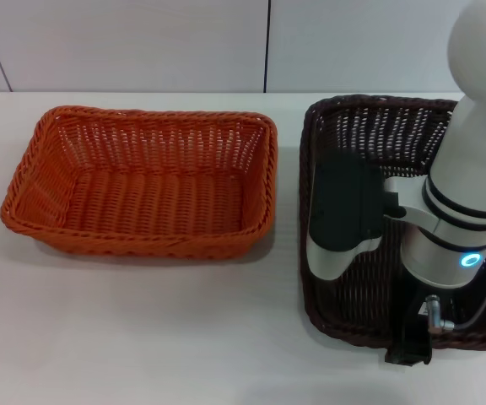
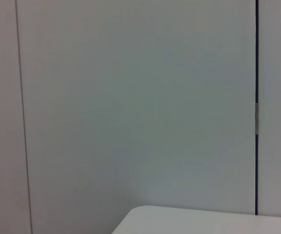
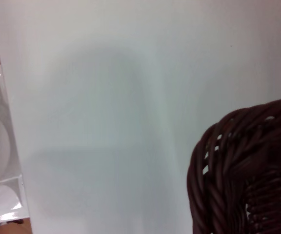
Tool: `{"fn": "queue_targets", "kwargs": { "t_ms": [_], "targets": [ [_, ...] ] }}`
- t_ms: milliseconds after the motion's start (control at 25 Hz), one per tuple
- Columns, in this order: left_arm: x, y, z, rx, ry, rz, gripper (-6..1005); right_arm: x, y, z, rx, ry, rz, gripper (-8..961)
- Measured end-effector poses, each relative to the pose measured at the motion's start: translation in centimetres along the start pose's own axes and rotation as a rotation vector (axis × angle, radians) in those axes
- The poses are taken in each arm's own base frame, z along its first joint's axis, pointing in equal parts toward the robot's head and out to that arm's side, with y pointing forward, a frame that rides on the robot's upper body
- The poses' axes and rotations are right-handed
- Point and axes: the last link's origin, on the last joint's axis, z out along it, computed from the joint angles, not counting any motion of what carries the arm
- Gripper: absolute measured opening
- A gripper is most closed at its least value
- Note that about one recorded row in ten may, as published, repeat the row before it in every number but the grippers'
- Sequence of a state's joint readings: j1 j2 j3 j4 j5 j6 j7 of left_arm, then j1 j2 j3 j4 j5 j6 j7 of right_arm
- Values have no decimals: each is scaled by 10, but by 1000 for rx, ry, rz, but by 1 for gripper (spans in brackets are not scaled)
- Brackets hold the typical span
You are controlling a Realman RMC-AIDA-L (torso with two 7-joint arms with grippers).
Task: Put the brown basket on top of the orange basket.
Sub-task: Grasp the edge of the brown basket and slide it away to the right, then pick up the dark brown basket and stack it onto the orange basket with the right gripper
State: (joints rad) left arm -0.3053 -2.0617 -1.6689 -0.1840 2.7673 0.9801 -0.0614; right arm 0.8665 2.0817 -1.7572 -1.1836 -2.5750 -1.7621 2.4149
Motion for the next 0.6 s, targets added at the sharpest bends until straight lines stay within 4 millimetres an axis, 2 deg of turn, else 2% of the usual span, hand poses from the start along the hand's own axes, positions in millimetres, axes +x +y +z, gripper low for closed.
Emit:
{"fn": "queue_targets", "kwargs": {
  "t_ms": [200, 360, 600],
  "targets": [
    [-1, -1, -1, 2, -3, 0, 769, -3, 5, 0, 27, 12, -38, 192],
    [-2, -1, -2, 4, -6, 0, 769, -4, 5, -12, 40, -10, -43, 191],
    [-2, -1, -3, 4, -7, 0, 769, -4, 7, -19, 49, -23, -54, 184]
  ]
}}
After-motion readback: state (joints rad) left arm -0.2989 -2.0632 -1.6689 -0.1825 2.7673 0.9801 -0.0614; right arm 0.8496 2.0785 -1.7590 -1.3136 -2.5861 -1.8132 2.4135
